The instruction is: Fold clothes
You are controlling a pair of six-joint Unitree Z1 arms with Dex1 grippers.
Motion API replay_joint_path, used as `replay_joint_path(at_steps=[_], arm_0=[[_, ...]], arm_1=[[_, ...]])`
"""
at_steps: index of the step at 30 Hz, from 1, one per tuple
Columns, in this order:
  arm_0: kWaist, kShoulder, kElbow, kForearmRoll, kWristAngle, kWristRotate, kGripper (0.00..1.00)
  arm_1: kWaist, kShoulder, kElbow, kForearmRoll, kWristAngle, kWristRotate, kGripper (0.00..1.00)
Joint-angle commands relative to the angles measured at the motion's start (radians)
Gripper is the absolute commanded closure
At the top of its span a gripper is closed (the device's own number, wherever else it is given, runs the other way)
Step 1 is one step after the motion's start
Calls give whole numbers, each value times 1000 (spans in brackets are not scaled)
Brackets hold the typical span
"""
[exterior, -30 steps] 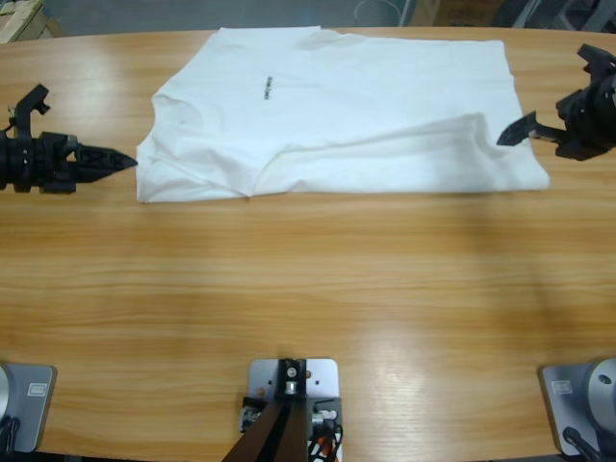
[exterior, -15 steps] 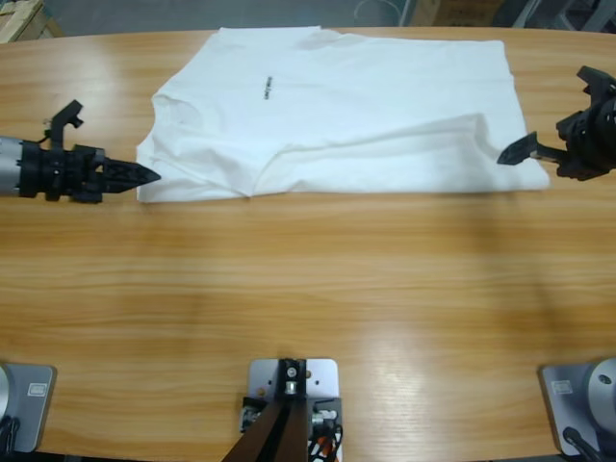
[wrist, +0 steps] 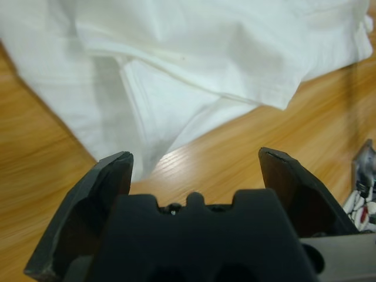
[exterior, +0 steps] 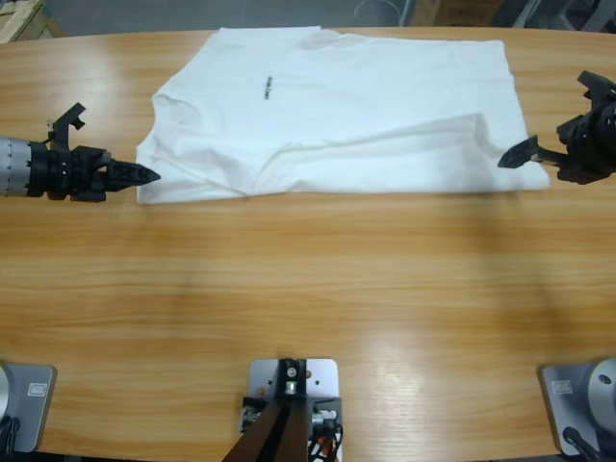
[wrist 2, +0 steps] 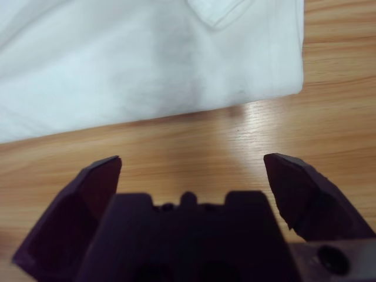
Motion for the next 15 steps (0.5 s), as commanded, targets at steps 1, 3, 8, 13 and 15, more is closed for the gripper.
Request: replay_joint_path(at_steps=[1,3,8,13,15], arm_0=[[7,1,23,-11,5,6,179],[7,22,18,-12,1,2,182],[-2,78,0,-15,-6,-14,188],[-18,114,3,-20,-8,-22,188],[-19,118,3,-23,-10,-22,188]], arm_1=[[-8,-5,34,-10,15,-3,0],[-8,3,33,-10,18,-3,0],[-8,-1,31,-8,23,-3,0],[-8,2,31,-8,23,-5,0],[-8,2,31,-8,23,-5,0]])
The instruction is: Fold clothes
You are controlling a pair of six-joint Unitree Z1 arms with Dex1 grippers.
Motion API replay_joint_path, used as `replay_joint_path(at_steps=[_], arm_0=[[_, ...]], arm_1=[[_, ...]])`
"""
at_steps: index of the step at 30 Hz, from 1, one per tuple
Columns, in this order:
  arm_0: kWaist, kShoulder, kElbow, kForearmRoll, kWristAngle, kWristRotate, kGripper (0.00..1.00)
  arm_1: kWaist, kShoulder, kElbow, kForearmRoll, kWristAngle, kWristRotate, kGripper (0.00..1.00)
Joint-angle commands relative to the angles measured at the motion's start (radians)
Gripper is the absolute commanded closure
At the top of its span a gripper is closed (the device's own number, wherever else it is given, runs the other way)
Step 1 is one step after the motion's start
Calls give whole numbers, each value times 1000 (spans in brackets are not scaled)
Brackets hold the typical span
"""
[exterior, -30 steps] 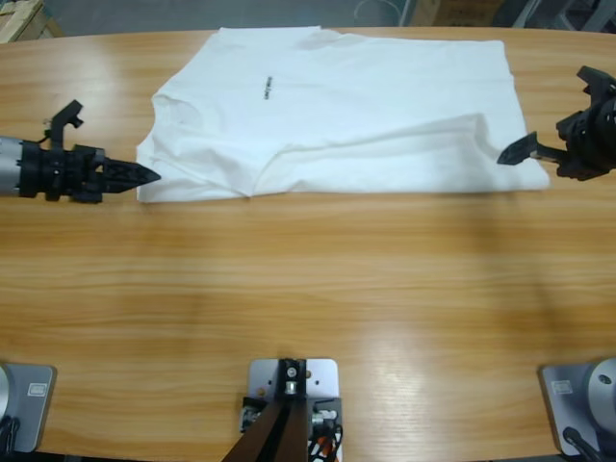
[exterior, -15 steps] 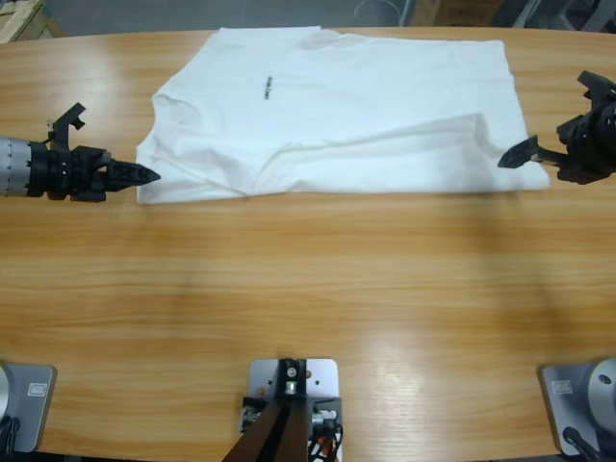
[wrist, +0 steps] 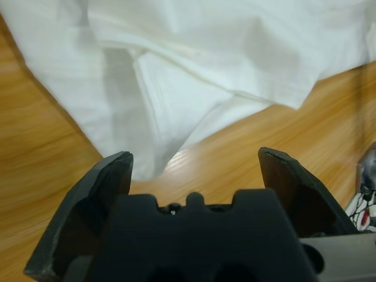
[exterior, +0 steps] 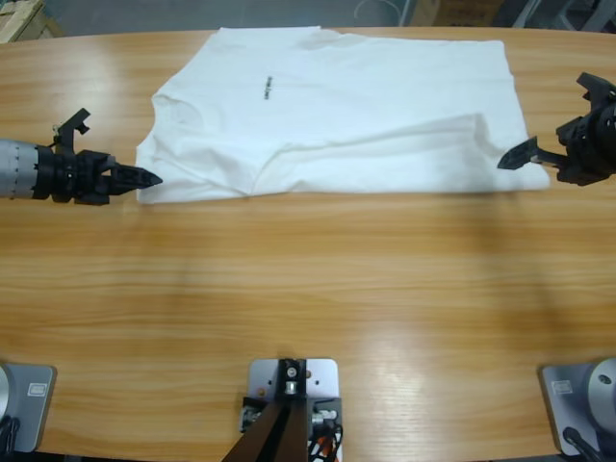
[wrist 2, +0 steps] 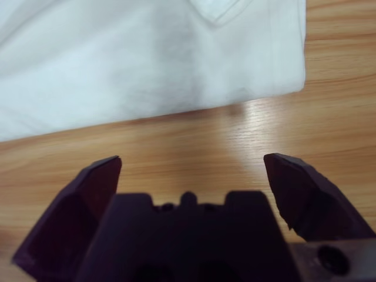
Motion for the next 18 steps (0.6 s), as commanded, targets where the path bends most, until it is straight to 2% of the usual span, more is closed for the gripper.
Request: replay_joint_path(at_steps=[1,5,11,18], arm_0=[[-19,77,3,-23,-22,-10,188],[-28,83,4,-36,-40,-9,194],[-41,91,12,-43,-72,-6,266],[-49,95,17,-43,-70,-3,269]], arm_1=[[-8,1,26,-7,18,-5,0],[-8,-9,26,0,19,-5,0],[-8,-15,27,0,18,-5,0],[-8,-22,28,0,18,-5,0]])
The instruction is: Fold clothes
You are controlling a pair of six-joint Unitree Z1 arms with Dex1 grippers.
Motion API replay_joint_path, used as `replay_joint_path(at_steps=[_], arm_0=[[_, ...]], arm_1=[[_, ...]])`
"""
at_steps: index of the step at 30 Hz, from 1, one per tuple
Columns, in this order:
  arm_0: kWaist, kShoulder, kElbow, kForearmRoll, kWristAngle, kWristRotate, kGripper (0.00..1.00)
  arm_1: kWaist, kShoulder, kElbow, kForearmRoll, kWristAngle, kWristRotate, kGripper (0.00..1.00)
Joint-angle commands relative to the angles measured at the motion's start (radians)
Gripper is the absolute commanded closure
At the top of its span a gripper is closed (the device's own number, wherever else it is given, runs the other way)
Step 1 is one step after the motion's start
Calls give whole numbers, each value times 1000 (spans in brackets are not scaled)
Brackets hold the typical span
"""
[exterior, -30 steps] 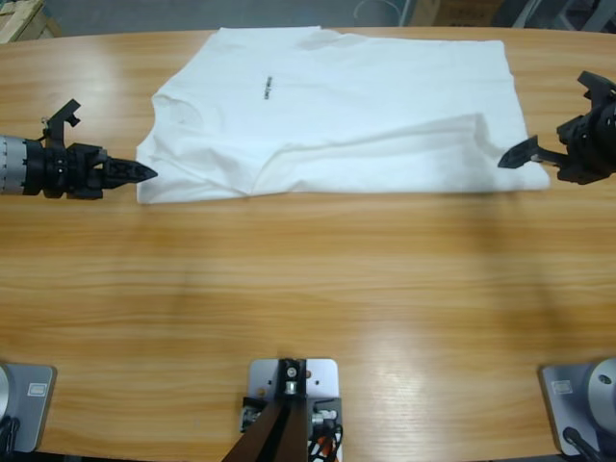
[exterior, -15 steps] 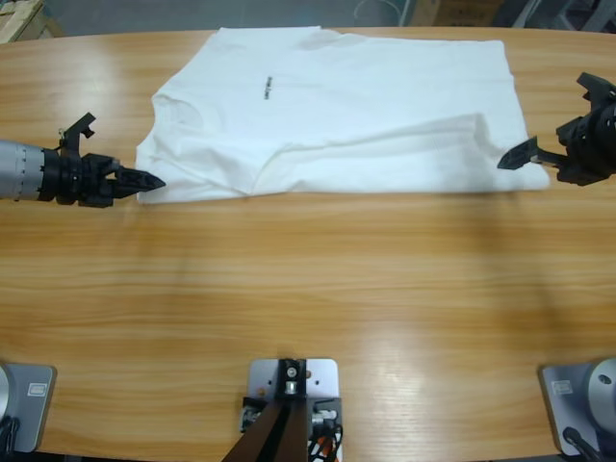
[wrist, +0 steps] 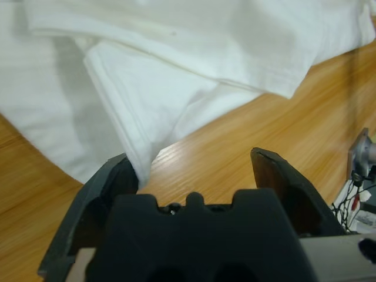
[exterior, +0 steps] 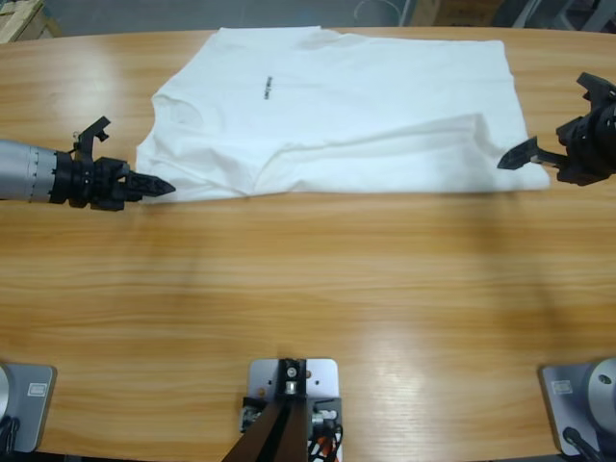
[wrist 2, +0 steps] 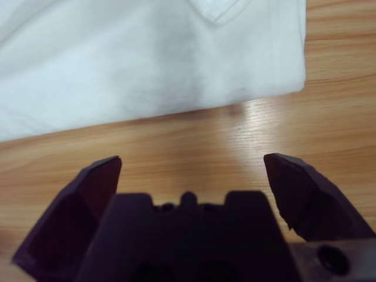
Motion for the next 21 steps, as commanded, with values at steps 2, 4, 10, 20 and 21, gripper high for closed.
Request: replay_joint_path(at_steps=[2,4,10,20,21], arm_0=[[-12,45,14,-15,-21,-1,377],[-12,49,10,-17,-23,1,395],[-12,78,1,-29,-29,9,473],[-14,125,4,-78,-56,5,469],[-15,129,4,-84,-57,4,469]], arm_1=[[-8,-27,29,1,19,-5,0],[-8,-36,29,2,19,-5,0],[-8,-57,30,9,21,-5,0],[-8,-86,37,18,26,-5,0],[-8,-87,37,18,26,-5,0]])
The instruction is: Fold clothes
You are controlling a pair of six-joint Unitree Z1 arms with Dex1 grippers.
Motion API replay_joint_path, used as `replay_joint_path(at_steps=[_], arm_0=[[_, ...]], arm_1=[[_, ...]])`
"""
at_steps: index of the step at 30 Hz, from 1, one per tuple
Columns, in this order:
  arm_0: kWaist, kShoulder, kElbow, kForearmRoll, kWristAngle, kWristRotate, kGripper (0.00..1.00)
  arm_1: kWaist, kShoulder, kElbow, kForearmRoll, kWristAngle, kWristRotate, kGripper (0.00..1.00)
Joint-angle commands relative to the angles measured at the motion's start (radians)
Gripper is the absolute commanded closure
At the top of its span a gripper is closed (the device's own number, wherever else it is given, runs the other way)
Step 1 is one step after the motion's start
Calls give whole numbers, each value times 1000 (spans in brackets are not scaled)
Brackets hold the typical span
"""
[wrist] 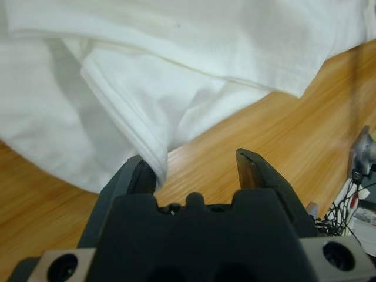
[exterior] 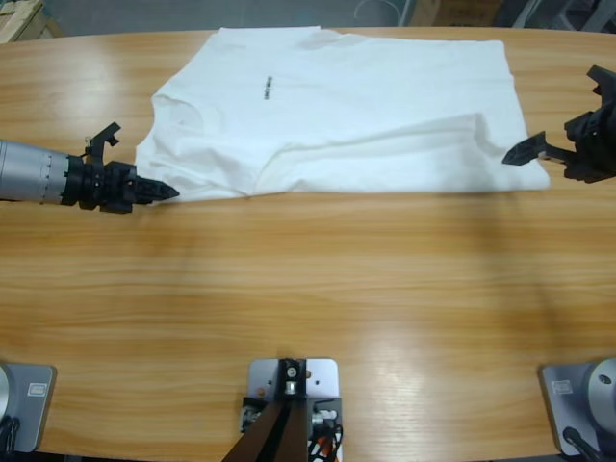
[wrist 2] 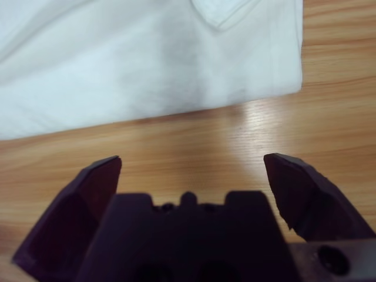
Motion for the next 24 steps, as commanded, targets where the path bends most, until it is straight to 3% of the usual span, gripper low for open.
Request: replay_joint_path(at_steps=[1,7,8,11,12,19,24], arm_0=[[-13,74,3,-53,-42,1,469],[-19,84,1,-74,-44,-1,474],[-19,83,2,-74,-46,-1,520],[-17,70,11,-74,-47,6,976],[-12,66,13,-74,-47,10,1000],[49,16,46,-76,-63,40,1000],[56,13,51,-76,-66,47,1000]], arm_1=[[-8,-47,37,11,21,-5,0],[-8,-43,40,10,24,-5,0],[-8,-44,40,10,24,-5,0],[-8,-43,40,10,24,-5,0],[-8,-46,40,9,24,-5,0],[-24,-67,38,8,-9,25,23],[-145,-57,45,-4,17,76,23]])
